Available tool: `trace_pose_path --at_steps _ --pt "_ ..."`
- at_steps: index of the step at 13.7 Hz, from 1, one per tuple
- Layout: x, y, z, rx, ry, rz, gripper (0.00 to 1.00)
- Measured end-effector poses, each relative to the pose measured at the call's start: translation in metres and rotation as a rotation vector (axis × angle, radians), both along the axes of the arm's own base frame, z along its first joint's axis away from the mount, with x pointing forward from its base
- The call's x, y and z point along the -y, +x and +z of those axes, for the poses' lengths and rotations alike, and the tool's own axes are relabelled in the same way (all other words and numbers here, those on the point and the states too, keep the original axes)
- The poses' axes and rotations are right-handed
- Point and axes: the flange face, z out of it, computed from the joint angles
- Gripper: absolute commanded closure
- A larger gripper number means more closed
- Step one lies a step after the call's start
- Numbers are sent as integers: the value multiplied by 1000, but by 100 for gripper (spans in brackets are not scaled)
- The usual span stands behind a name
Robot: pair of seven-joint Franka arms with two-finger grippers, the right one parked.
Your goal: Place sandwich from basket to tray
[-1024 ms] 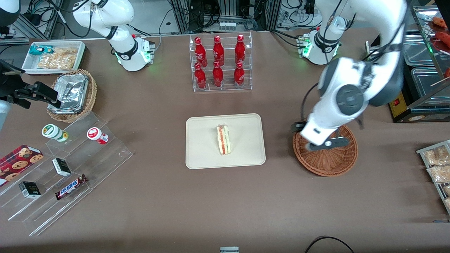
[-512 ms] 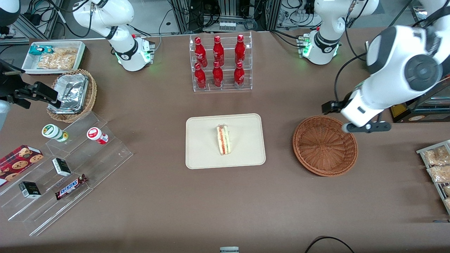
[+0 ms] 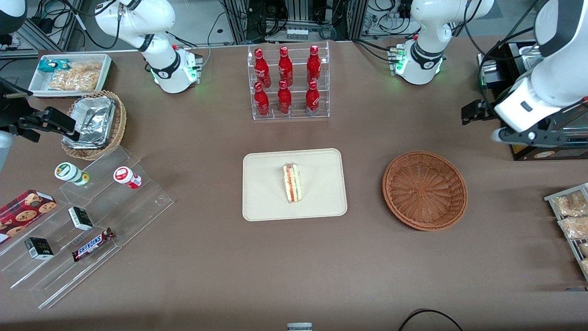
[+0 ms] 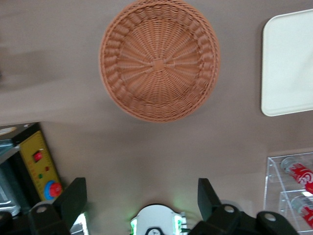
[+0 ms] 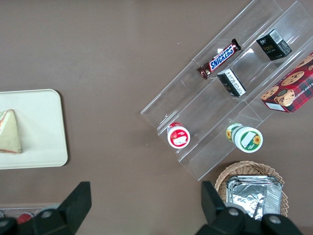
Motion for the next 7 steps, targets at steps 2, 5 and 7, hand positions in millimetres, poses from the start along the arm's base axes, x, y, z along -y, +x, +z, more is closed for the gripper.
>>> trace_pose_path --at_steps 2,5,7 --pt "-2 0 13 22 15 -4 0" --pt "-23 2 18 34 16 33 0" --pt "-42 3 19 37 13 66 0"
